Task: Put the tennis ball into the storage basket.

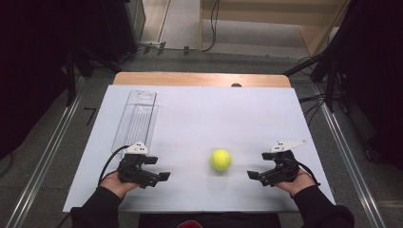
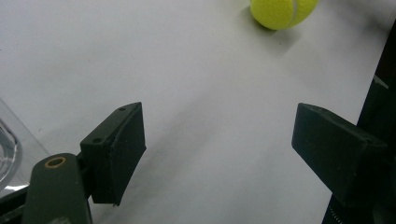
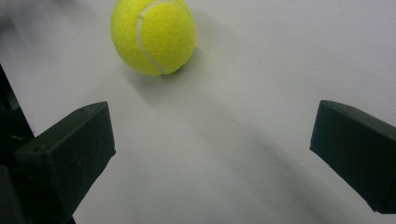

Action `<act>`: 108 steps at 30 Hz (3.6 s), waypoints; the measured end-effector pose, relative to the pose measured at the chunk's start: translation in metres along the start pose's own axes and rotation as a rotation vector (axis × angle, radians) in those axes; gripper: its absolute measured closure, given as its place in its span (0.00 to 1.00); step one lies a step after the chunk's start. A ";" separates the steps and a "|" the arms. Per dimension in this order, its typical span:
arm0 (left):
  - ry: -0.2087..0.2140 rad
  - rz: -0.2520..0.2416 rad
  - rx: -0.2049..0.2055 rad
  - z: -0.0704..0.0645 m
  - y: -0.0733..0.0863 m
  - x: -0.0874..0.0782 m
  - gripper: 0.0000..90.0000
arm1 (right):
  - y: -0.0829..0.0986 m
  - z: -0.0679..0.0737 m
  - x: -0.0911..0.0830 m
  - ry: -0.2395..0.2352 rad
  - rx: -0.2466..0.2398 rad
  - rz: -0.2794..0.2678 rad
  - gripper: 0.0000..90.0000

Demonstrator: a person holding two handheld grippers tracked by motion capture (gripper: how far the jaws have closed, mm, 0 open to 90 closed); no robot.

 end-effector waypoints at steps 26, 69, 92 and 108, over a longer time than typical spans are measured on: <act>-0.006 -0.018 -0.002 0.001 -0.001 -0.003 0.20 | 0.002 0.001 -0.001 -0.019 0.000 0.001 0.00; -0.009 -0.014 -0.017 -0.006 -0.012 -0.003 0.20 | 0.004 0.000 0.001 -0.020 0.002 0.020 0.00; -0.024 -0.050 -0.005 -0.018 -0.034 0.002 0.20 | 0.005 -0.001 0.002 -0.018 0.002 0.026 0.00; -0.001 -0.030 0.017 -0.023 -0.044 0.011 0.00 | 0.005 -0.001 0.002 -0.018 0.000 0.026 0.00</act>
Point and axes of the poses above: each handheld gripper's, and its own axes: x roughly forward along the jaws, y roughly out of its underside, z roughly to its left, the point moved 6 cm from there along x, roughly forward along the jaws, and after that the axes turned 12 degrees about -x, right-handed, at the moved point
